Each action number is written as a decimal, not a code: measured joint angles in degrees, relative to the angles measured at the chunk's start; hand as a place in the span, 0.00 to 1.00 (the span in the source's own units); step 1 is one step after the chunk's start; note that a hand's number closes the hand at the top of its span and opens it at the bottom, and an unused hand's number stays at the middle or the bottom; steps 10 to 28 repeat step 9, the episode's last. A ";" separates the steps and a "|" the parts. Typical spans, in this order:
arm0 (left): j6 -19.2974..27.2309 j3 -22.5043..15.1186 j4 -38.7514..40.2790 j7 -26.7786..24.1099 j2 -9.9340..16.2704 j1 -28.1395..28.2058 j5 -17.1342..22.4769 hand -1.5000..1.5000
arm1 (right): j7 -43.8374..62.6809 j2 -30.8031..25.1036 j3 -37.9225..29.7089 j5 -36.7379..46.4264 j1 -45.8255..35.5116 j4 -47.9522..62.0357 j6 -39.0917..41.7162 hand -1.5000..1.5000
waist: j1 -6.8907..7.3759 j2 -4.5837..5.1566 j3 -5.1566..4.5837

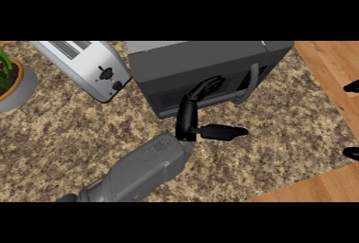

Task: Pick up the milk, place it into the microwave and close the microwave

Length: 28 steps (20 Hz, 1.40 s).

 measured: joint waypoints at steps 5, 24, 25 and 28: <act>-0.20 -0.16 0.45 -1.39 0.00 -0.04 1.04 0.00 | 1.25 -0.48 -0.33 -3.33 -1.26 2.59 2.39 0.00 | -0.24 -0.02 -0.05; -0.39 -0.12 0.75 -2.51 0.00 -0.02 1.85 0.00 | 1.90 -1.25 -0.89 -5.54 -2.24 4.65 4.20 0.00 | -0.41 -0.02 -0.03; -0.39 -0.12 0.75 -2.51 0.00 -0.02 1.85 0.00 | 1.90 -1.25 -0.89 -5.54 -2.24 4.65 4.20 0.00 | -0.41 -0.02 -0.03; -0.39 -0.12 0.75 -2.51 0.00 -0.02 1.85 0.00 | 1.90 -1.25 -0.89 -5.54 -2.24 4.65 4.20 0.00 | -0.41 -0.02 -0.03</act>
